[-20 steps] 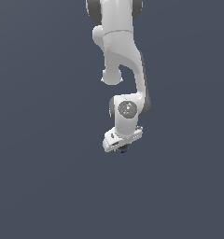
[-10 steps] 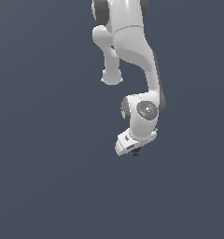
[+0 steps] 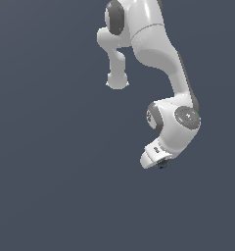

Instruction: Pick up the object and move it to a goal position.

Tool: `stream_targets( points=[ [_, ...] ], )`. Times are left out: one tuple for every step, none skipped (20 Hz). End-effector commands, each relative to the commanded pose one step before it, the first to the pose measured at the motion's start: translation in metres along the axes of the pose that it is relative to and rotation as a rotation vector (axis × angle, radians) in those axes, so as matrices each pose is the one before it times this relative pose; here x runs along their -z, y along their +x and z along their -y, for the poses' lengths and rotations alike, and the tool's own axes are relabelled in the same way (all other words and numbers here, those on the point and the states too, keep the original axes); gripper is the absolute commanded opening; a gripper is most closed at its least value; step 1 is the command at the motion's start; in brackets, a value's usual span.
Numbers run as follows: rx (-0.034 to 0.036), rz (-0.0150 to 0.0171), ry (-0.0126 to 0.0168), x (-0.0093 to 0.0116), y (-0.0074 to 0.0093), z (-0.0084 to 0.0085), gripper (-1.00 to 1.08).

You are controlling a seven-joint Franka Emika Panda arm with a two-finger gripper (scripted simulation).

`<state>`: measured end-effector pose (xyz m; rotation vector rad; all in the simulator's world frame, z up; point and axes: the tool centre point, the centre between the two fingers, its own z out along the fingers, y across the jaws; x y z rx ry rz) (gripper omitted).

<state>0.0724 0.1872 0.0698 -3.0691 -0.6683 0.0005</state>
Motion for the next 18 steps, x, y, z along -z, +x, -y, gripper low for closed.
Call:
stream_targets(
  points=[
    [-0.00133,-0.00035,-0.00041,0.00622,0.01243,0.00952,-1.0],
    [0.0,0.0,0.0,0.00177,0.00395,0.00312,-1.0],
    [0.0,0.0,0.0,0.00158,0.00359,0.00277,-1.0],
    [0.0,0.0,0.0,0.00141,0.00324,0.00246,-1.0],
    [0.0,0.0,0.0,0.00126,0.00293,0.00219,-1.0],
    [0.00066,0.00015,-0.00012,0.00103,0.00272,0.00245,-1.0],
    [0.0,0.0,0.0,0.001,0.00236,0.00174,-1.0],
    [0.0,0.0,0.0,0.00088,0.00209,0.00153,-1.0],
    [0.0,0.0,0.0,0.00077,0.00183,0.00133,-1.0],
    [0.0,0.0,0.0,0.00066,0.00158,0.00113,-1.0],
    [0.0,0.0,0.0,0.00055,0.00134,0.00094,-1.0],
    [0.0,0.0,0.0,0.00044,0.0011,0.00074,-1.0],
    [0.0,0.0,0.0,0.00033,0.00087,0.00055,-1.0],
    [0.0,0.0,0.0,0.00022,0.00065,0.00037,-1.0],
    [0.0,0.0,0.0,0.00012,0.00043,0.00018,-1.0],
    [0.0,0.0,0.0,0.00002,0.00021,-0.00001,-1.0],
    [0.0,0.0,0.0,-0.00009,-0.00001,-0.00019,-1.0],
    [0.0,0.0,0.0,-0.00009,-0.0001,-0.00018,-1.0]
  ],
)
